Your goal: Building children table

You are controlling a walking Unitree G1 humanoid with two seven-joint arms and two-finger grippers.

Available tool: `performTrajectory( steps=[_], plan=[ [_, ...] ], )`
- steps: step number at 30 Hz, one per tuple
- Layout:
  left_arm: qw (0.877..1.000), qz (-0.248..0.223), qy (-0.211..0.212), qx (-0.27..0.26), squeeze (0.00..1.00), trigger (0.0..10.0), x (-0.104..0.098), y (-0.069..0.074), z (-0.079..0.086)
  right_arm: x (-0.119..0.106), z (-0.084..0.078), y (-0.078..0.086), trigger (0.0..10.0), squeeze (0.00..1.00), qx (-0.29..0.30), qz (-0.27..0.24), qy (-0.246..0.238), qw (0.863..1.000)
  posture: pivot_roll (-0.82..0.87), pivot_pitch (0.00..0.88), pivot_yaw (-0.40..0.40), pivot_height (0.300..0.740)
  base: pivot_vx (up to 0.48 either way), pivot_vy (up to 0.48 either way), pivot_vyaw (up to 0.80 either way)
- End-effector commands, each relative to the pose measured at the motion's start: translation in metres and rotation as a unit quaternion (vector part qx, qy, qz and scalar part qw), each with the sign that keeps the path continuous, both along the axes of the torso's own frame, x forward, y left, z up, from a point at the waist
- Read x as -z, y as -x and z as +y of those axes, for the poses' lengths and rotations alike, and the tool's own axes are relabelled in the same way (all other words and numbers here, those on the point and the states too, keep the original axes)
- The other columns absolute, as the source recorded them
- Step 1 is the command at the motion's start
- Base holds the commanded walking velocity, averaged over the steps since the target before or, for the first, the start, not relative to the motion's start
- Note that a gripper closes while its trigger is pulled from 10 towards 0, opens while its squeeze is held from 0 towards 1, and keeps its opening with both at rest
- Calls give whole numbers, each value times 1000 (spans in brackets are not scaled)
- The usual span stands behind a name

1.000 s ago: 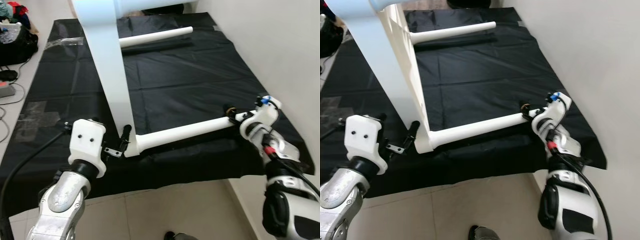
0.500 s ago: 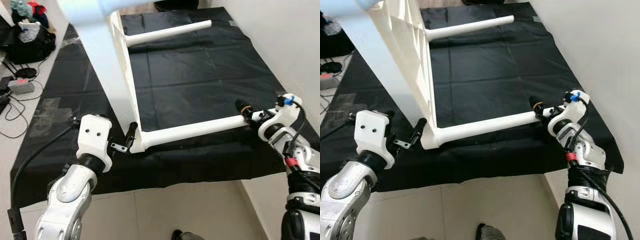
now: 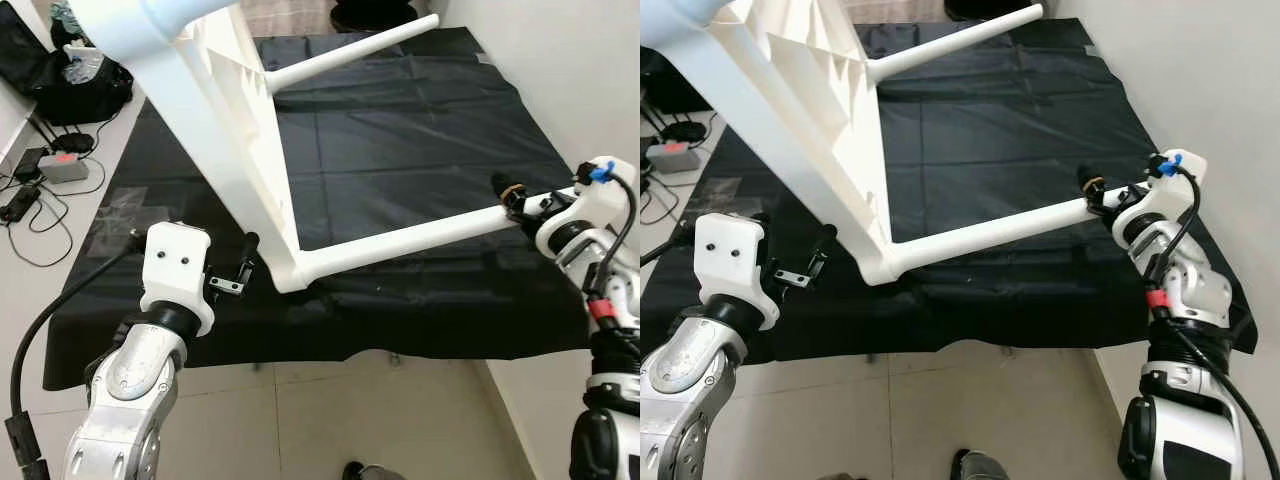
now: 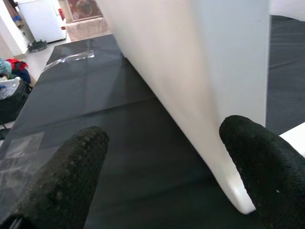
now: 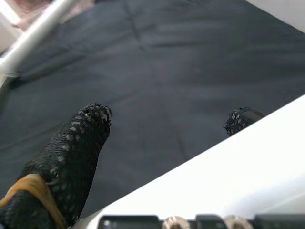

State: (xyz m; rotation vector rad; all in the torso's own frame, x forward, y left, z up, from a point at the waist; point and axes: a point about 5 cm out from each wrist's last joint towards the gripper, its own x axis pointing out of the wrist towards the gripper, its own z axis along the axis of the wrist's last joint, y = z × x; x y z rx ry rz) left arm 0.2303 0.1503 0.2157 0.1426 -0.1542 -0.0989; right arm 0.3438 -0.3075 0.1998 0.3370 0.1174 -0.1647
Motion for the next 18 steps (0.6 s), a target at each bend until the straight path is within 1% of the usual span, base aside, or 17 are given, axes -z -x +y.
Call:
performTrajectory(
  steps=[1, 2, 3, 4, 5, 6, 8, 9, 10, 11, 12, 13, 14, 15, 17, 18],
  plan=[
    [1000, -1, -2, -8, 0, 10000, 0, 2, 2, 48, -39, 27, 10000, 1000, 165, 157, 32, 973, -11, 187, -101, 740, 0, 0, 0],
    [1000, -1, -2, -8, 0, 10000, 0, 2, 2, 48, -39, 27, 10000, 1000, 165, 157, 32, 973, -11, 187, -101, 740, 0, 0, 0],
    [1000, -5, -6, -8, 0, 10000, -1, 1, 2, 54, -40, 30, 10000, 1000, 178, 169, 0, 969, -11, 187, -101, 740, 0, 0, 0],
    [1000, -10, -9, -13, 0, 10000, -4, 0, 6, 61, -40, 32, 10000, 867, 185, 182, -19, 966, -9, 187, -102, 740, 0, 0, 0],
    [1000, -10, -9, -13, 0, 10000, -4, 0, 6, 61, -40, 32, 10000, 867, 185, 182, -19, 966, -9, 187, -102, 740, 0, 0, 0],
    [1000, -14, -11, -19, 0, 10000, -7, -2, 10, 65, -39, 33, 10000, 659, 188, 192, -25, 963, -7, 187, -102, 740, 0, 0, 0],
    [1000, -14, -11, -19, 0, 10000, -7, -2, 10, 65, -39, 33, 10000, 659, 188, 192, -25, 963, -7, 187, -102, 740, 0, 0, 0],
    [999, -20, -14, -26, 0, 10000, -10, -3, 14, 69, -38, 34, 10000, 0, 191, 197, -42, 961, -6, 188, -103, 740, 0, 0, 0],
    [999, -23, -15, -30, 0, 10000, -13, -3, 17, 70, -35, 33, 10000, 0, 194, 186, -81, 960, -8, 189, -102, 740, 0, 0, 0],
    [999, -25, -16, -31, 0, 10000, -14, -3, 17, 66, -32, 29, 10000, 0, 194, 150, -140, 959, -8, 188, -103, 740, 0, 0, 0],
    [999, -25, -16, -31, 0, 10000, -14, -3, 17, 66, -32, 29, 10000, 0, 194, 150, -140, 959, -8, 188, -103, 740, 0, 0, 0],
    [999, -27, -16, -31, 0, 10000, -14, -3, 17, 63, -31, 26, 10000, 0, 194, 124, -181, 956, -8, 188, -103, 740, 0, 0, 0],
    [999, -27, -16, -31, 0, 10000, -14, -3, 17, 63, -31, 26, 10000, 0, 194, 124, -181, 956, -8, 188, -103, 740, 0, 0, 0],
    [999, -27, -15, -29, 0, 10000, -14, -3, 16, 58, -29, 22, 10000, 0, 187, 94, -213, 954, -12, 191, -102, 740, 0, 0, 0],
    [999, -27, -15, -29, 0, 10000, -14, -3, 16, 58, -29, 22, 10000, 0, 187, 94, -213, 954, -12, 191, -102, 740, 0, 0, 0],
    [999, -27, -13, -27, 0, 10000, -14, -3, 14, 51, -26, 19, 10000, 0, 169, 62, -252, 951, -12, 191, -102, 740, 0, 0, 0]
  ],
)
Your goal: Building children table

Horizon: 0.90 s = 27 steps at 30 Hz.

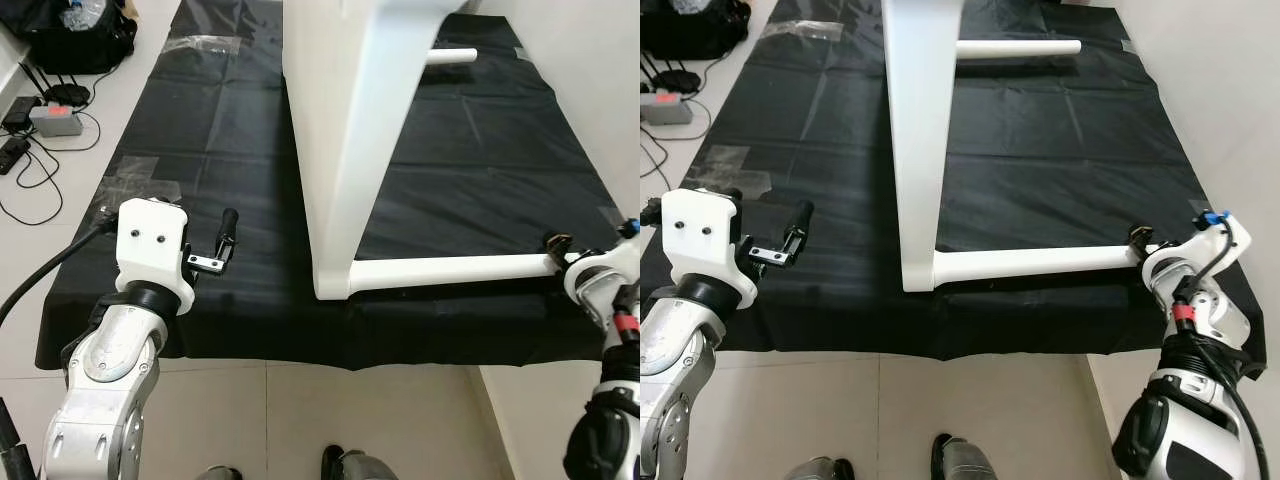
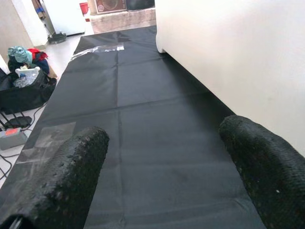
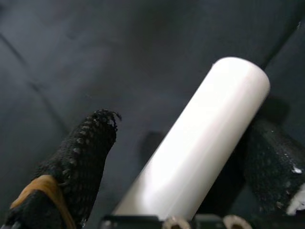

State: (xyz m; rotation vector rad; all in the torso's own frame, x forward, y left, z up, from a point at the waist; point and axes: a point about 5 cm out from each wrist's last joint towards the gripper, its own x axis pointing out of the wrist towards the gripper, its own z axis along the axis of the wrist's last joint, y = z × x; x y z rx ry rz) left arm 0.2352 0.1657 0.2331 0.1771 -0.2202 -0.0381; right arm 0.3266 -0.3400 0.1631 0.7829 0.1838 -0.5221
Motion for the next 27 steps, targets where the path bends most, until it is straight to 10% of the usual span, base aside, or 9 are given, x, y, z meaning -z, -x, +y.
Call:
performTrajectory(
  steps=[1, 15, 27],
  plan=[
    [1000, 8, 2, 6, 0, 10000, 3, 1, -3, 11, 9, 0, 10000, 0, -20, -20, -65, 997, -14, 190, -103, 740, 0, 0, 0],
    [978, -50, -47, 198, 0, 10000, -28, 4, -48, 5, 22, -7, 10000, 0, -45, -35, -90, 994, -10, 182, -97, 740, 0, 0, 0],
    [975, -79, -127, 167, 0, 10000, -37, -38, -65, 0, 41, -13, 10000, 0, -74, -51, -99, 991, -19, 167, -93, 740, 0, 0, 0]
  ],
)
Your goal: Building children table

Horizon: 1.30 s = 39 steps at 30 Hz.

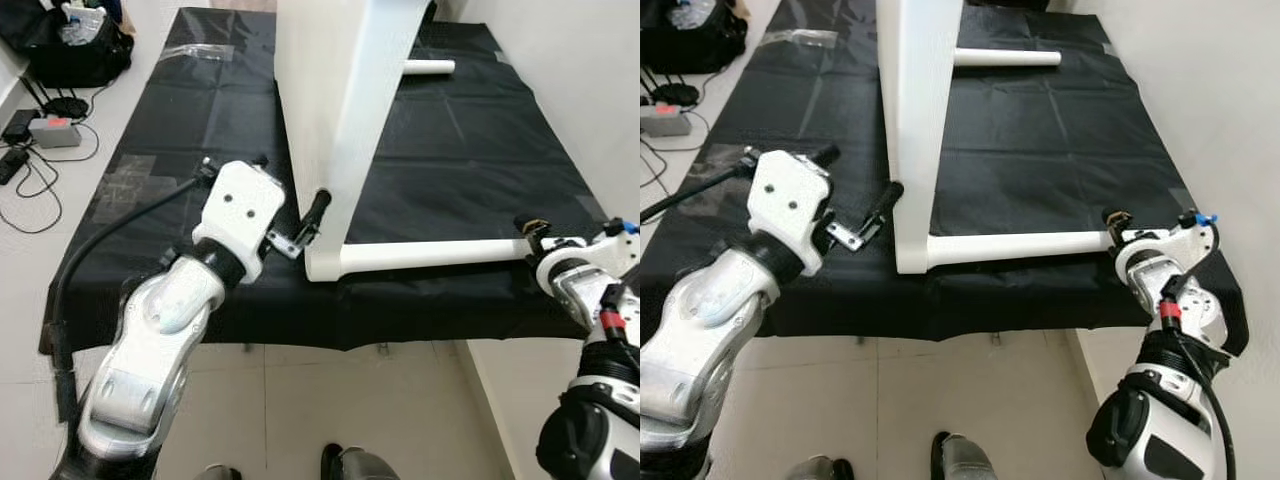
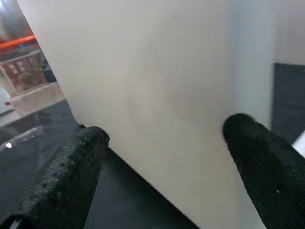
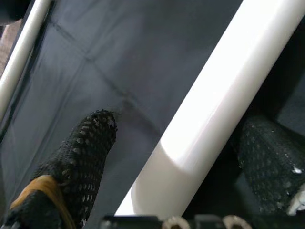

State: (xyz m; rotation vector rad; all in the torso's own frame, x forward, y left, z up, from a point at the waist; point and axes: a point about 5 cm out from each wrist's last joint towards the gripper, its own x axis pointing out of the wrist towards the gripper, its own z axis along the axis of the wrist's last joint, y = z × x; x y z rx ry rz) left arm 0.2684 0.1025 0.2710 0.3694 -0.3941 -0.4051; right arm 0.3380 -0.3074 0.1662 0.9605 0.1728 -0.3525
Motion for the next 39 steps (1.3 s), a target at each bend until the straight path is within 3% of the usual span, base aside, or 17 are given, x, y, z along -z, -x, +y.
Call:
performTrajectory(
  steps=[1, 2, 4, 7, 20, 25, 26, 28, 29, 32, 38, 39],
  plan=[
    [1000, -9, -11, -9, 0, 10000, 0, -4, -2, 3, 8, -2, 10000, 0, -16, 4, -12, 1000, -19, 167, -93, 740, 0, 0, 0],
    [1000, -18, -18, -13, 0, 10000, -4, -14, -5, 2, 11, -2, 10000, 0, -21, 0, -12, 1000, -19, 167, -93, 740, 0, 0, 0],
    [1000, -18, -18, -13, 0, 10000, -4, -14, -5, 2, 11, -2, 10000, 0, -21, 0, -12, 1000, -19, 167, -93, 740, 0, 0, 0],
    [999, -22, -14, 28, 0, 10000, -10, -33, -25, -1, 14, -4, 10000, 0, -26, -6, -11, 1000, -28, 162, -91, 740, 0, 0, 0],
    [992, 2, 12, 128, 0, 10000, -8, -29, -51, -2, 14, 1, 10000, 0, -22, -2, -3, 1000, -34, 164, -86, 740, 0, 0, 0],
    [992, 1, 13, 128, 0, 10000, -6, -28, -51, -5, 10, 7, 10000, 0, -20, -8, 0, 1000, -40, 164, -85, 740, 0, 0, 0],
    [992, 0, 13, 127, 0, 10000, -5, -28, -50, -9, 10, 10, 10000, 0, -24, -28, -4, 999, -42, 164, -85, 740, 0, 0, 0],
    [992, -2, 16, 121, 0, 10000, -3, -28, -48, -29, 11, 19, 10000, 0, -43, -120, -8, 992, -45, 161, -84, 740, 0, 0, 0],
    [992, -2, 16, 121, 0, 10000, -3, -28, -48, -29, 11, 19, 10000, 0, -43, -120, -8, 992, -45, 161, -84, 740, 0, 0, 0],
    [994, 1, 22, 107, 0, 10000, 1, -26, -39, -45, -1, 39, 10000, 0, -22, -189, 5, 982, -59, 158, -75, 740, 0, 0, 0],
    [996, 11, 31, 82, 0, 10000, 8, -23, -24, -47, -17, 58, 10000, 0, -2, -204, 24, 979, -75, 153, -66, 740, 0, 0, 0],
    [997, 14, 35, 71, 0, 10000, 10, -23, -18, -49, -14, 63, 10000, 0, -22, -207, 56, 977, -83, 147, -59, 740, 0, 0, 0]
  ],
)
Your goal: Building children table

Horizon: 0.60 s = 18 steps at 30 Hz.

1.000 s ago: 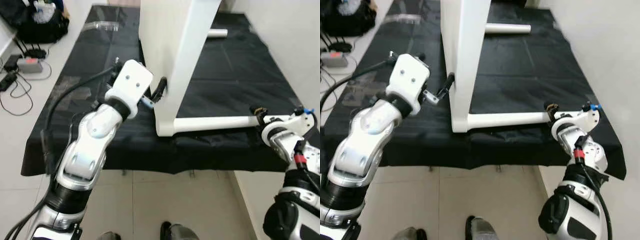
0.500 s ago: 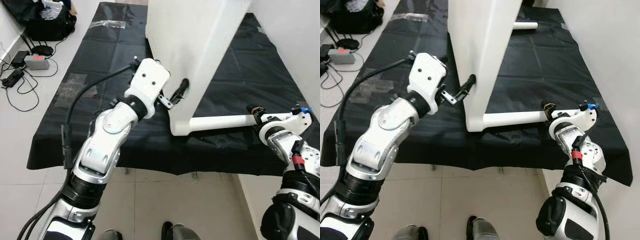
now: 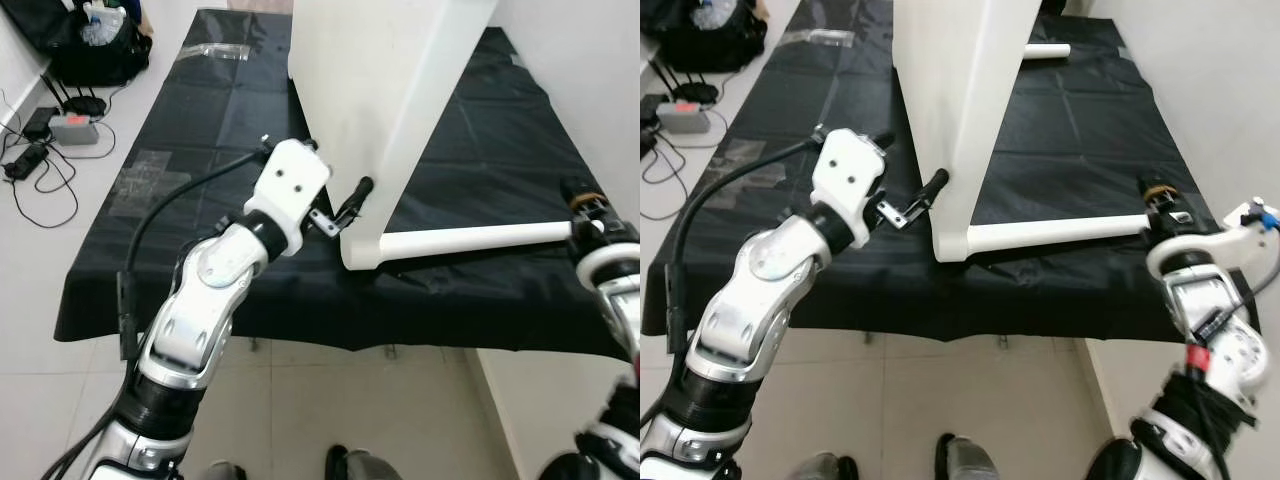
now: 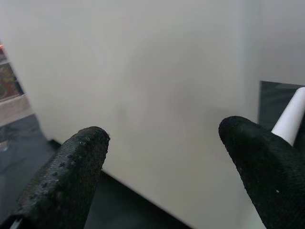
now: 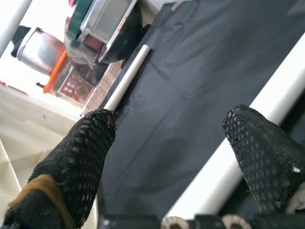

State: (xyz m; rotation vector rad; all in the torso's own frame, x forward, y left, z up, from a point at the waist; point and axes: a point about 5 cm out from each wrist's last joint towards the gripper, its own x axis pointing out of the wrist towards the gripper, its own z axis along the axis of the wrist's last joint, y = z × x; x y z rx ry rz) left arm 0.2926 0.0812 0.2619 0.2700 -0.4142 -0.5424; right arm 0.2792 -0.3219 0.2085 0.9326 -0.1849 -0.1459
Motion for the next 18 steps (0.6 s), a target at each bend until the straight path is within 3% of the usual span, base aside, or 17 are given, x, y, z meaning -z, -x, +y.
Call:
performTrajectory(
  steps=[1, 2, 3, 4, 5, 6, 8, 9, 10, 11, 12, 13, 14, 15, 16, 17, 18],
  plan=[
    [1000, 10, 9, -27, 0, 10000, 5, 1, 14, -15, 12, 7, 10000, 0, -49, -26, 106, 993, -93, 141, -47, 740, 0, 0, 0],
    [998, 23, 23, -59, 0, 10000, 11, 0, 27, -29, 30, 8, 10000, 0, -104, -57, 186, 975, -97, 134, -40, 740, 0, 0, 0],
    [998, 23, 23, -59, 0, 10000, 11, 0, 27, -29, 30, 8, 10000, 0, -104, -57, 186, 975, -97, 134, -40, 740, 0, 0, 0],
    [995, 37, 38, -87, 0, 10000, 18, -1, 39, -39, 44, 10, 10000, 0, -151, -80, 252, 952, -97, 129, -37, 740, 0, 0, 0],
    [992, 47, 47, -104, 0, 10000, 22, 0, 46, -45, 53, 11, 10000, 0, -177, -94, 287, 937, -97, 129, -37, 740, 0, 0, 0],
    [988, 69, 62, -127, 0, 10000, 32, 2, 56, -55, 58, 12, 10000, 0, -202, -108, 372, 900, -91, 113, -35, 740, 0, 0, 0],
    [988, 69, 62, -127, 0, 10000, 32, 2, 56, -55, 58, 12, 10000, 0, -202, -108, 372, 900, -91, 113, -35, 740, 0, 0, 0],
    [980, 101, 75, -154, 0, 10000, 50, 8, 67, -66, 65, 13, 10000, 0, -230, -112, 496, 830, -87, 101, -31, 740, 0, 0, 0],
    [980, 101, 75, -154, 0, 10000, 50, 8, 67, -66, 65, 13, 10000, 0, -230, -112, 496, 830, -87, 101, -31, 740, 0, 0, 0],
    [977, 112, 77, -163, 0, 10000, 56, 10, 71, -70, 67, 12, 10000, 0, -237, -111, 536, 802, -87, 101, -31, 740, 0, 0, 0],
    [973, 131, 83, -174, 0, 10000, 67, 14, 74, -80, 64, 6, 10000, 0, -209, -108, 594, 770, -78, 83, -34, 740, 0, 0, 0],
    [967, 154, 90, -181, 0, 10000, 80, 19, 77, -93, 59, -1, 10000, 0, -165, -100, 660, 726, -73, 73, -39, 740, 0, 0, 0],
    [963, 168, 96, -185, 0, 10000, 87, 23, 78, -102, 55, -5, 10000, 0, -134, -95, 699, 696, -73, 73, -39, 740, 0, 0, 0],
    [963, 168, 96, -185, 0, 10000, 87, 23, 78, -102, 55, -5, 10000, 0, -134, -95, 699, 696, -73, 73, -39, 740, 0, 0, 0],
    [961, 176, 100, -188, 0, 10000, 91, 25, 78, -107, 53, -7, 10000, 0, -118, -91, 723, 674, -72, 70, -39, 740, 0, 0, 0],
    [961, 176, 100, -188, 0, 10000, 91, 25, 78, -107, 53, -7, 10000, 0, -118, -91, 723, 674, -72, 70, -39, 740, 0, 0, 0],
    [959, 189, 103, -186, 0, 10000, 98, 30, 76, -116, 52, -10, 10000, 0, -94, -93, 743, 656, -69, 67, -44, 740, 0, 0, 0]
  ],
)
